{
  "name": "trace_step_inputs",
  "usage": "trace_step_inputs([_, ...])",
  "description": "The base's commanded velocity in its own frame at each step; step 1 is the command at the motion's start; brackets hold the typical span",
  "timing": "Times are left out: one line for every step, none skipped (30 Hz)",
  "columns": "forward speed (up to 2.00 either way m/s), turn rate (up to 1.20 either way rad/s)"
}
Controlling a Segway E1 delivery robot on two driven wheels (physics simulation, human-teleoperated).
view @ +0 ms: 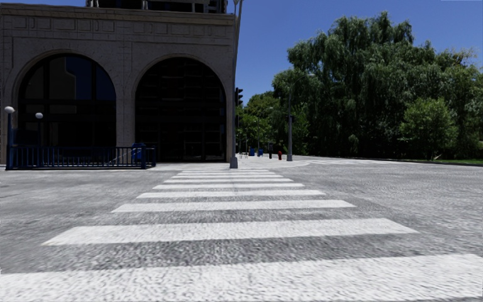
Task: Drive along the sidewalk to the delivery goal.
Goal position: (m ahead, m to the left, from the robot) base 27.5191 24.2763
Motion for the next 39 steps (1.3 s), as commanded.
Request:
trace_step_inputs([2.00,0.00])
trace_step_inputs([2.00,0.00])
trace_step_inputs([2.00,0.00])
trace_step_inputs([2.00,0.00])
trace_step_inputs([2.00,0.00])
trace_step_inputs([2.00,0.00])
trace_step_inputs([2.00,0.00])
trace_step_inputs([2.00,0.00])
trace_step_inputs([2.00,0.00])
trace_step_inputs([2.00,0.00])
trace_step_inputs([2.00,0.00])
trace_step_inputs([2.00,0.00])
trace_step_inputs([2.00,0.00])
trace_step_inputs([2.00,0.00])
trace_step_inputs([2.00,0.00])
trace_step_inputs([2.00,0.00])
trace_step_inputs([2.00,0.00])
trace_step_inputs([2.00,0.00])
trace_step_inputs([2.00,0.00])
trace_step_inputs([2.00,0.00])
trace_step_inputs([2.00,0.00])
trace_step_inputs([2.00,0.00])
trace_step_inputs([2.00,0.00])
trace_step_inputs([2.00,0.00])
trace_step_inputs([2.00,0.00])
trace_step_inputs([2.00,0.00])
trace_step_inputs([2.00,0.00])
trace_step_inputs([2.00,0.00])
trace_step_inputs([2.00,0.00])
trace_step_inputs([2.00,0.00])
trace_step_inputs([2.00,0.00])
trace_step_inputs([2.00,0.00])
trace_step_inputs([2.00,0.00])
trace_step_inputs([2.00,0.00])
trace_step_inputs([2.00,0.00])
trace_step_inputs([2.00,0.00])
trace_step_inputs([2.00,0.00])
trace_step_inputs([2.00,0.00])
trace_step_inputs([2.00,0.00])
